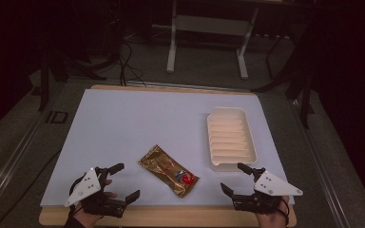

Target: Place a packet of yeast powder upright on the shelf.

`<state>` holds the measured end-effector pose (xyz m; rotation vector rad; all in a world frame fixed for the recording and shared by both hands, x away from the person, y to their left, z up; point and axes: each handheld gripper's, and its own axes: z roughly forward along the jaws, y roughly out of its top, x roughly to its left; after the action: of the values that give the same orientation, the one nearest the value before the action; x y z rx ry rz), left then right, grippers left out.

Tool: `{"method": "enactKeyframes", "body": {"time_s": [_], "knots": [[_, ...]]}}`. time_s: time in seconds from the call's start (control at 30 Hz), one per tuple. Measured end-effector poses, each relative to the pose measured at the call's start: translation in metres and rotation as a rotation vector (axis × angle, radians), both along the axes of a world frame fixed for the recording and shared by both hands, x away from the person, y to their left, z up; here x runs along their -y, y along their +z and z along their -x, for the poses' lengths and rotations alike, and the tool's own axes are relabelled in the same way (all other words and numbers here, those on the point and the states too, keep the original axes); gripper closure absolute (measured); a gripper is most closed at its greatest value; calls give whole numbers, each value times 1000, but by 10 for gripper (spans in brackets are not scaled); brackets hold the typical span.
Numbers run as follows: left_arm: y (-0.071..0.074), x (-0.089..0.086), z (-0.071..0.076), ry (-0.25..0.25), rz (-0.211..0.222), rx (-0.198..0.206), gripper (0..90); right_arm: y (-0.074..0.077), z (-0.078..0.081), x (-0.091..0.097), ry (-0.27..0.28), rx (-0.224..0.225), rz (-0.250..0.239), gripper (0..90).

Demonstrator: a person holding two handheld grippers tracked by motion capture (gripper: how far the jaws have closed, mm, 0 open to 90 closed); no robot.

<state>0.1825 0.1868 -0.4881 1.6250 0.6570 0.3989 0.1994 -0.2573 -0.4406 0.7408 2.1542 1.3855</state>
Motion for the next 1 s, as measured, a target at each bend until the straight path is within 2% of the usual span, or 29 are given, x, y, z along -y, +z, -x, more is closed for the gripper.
{"method": "enactKeyframes", "body": {"time_s": [0.03,0.07,0.1,0.17,0.2,0.33,0.4,0.47,0.5,0.6,0.7,0.77,0.8,0.87,0.9,0.97,1.0], "knots": [[0,1,0,-20,5,-7,26,0,-1,0,-2,-8,14,198],[0,1,0,-20,5,-7,26,0,-1,0,-2,-8,14,198],[0,2,1,-43,8,-12,26,-3,-3,-1,11,-36,14,199],[0,4,1,-53,5,-13,26,-4,-3,-3,8,-34,15,198],[0,6,2,-57,-10,-3,26,-4,-2,-3,12,-28,11,197],[1,8,4,-74,9,2,27,-2,0,-4,19,-9,4,196],[3,9,4,-83,32,-31,27,2,5,-4,47,29,-15,168],[4,10,5,-79,35,-35,27,3,7,-4,53,56,-22,138],[6,13,5,-83,35,-67,27,4,7,-4,53,62,-21,136],[9,18,8,-78,26,-85,27,4,8,-5,62,49,-27,130],[10,22,11,-89,5,-84,28,5,9,-6,69,48,-26,129],[11,28,14,-96,-15,-72,28,5,10,-7,86,58,-36,114],[12,30,15,-96,-26,-66,29,6,11,-7,73,73,-31,113],[14,33,16,-109,-23,-64,30,7,10,-7,93,61,-43,111],[18,36,17,-113,-12,-66,31,7,11,-8,85,60,-51,110],[20,37,17,-114,-12,-63,32,7,10,-9,99,45,-47,104],[20,37,17,-114,-12,-63,31,6,10,-10,99,55,-52,104]]}}
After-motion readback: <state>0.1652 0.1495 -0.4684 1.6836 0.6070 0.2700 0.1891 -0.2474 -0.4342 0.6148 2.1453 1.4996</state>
